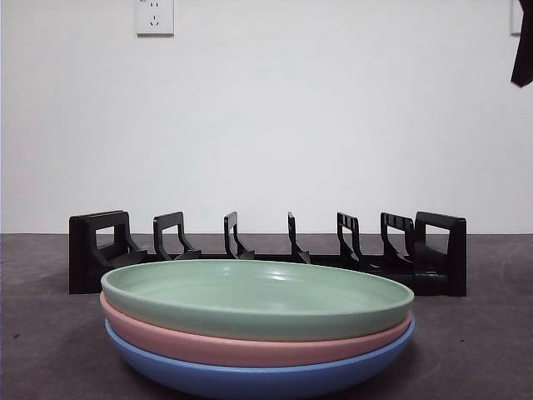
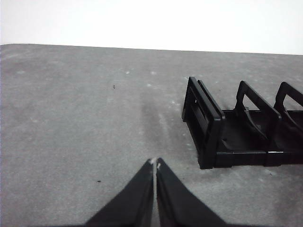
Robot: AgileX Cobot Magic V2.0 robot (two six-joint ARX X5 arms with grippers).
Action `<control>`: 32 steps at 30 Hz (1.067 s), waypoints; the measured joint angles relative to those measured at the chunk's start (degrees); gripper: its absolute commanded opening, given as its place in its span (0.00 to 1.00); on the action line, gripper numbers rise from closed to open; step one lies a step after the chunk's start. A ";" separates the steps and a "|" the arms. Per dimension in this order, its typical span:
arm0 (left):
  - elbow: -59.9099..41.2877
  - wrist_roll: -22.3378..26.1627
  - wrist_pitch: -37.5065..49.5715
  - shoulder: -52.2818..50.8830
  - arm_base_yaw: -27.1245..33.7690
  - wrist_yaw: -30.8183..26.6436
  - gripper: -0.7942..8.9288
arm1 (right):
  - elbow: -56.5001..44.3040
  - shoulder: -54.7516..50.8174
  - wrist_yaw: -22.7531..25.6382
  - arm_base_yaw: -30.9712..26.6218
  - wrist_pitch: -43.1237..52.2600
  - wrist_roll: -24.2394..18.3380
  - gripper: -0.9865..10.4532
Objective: Place the plate
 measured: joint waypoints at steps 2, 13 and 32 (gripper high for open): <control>0.00 0.00 0.00 0.00 0.00 0.00 0.09 | -1.86 -3.96 -0.09 -0.22 2.60 -0.17 0.11; 0.00 0.00 0.00 0.00 0.00 0.00 0.09 | -43.60 -42.18 -0.20 -9.07 31.76 6.51 0.11; -0.02 0.00 0.04 0.00 0.02 0.00 0.09 | -50.95 -50.47 -2.71 -18.75 29.68 11.06 0.11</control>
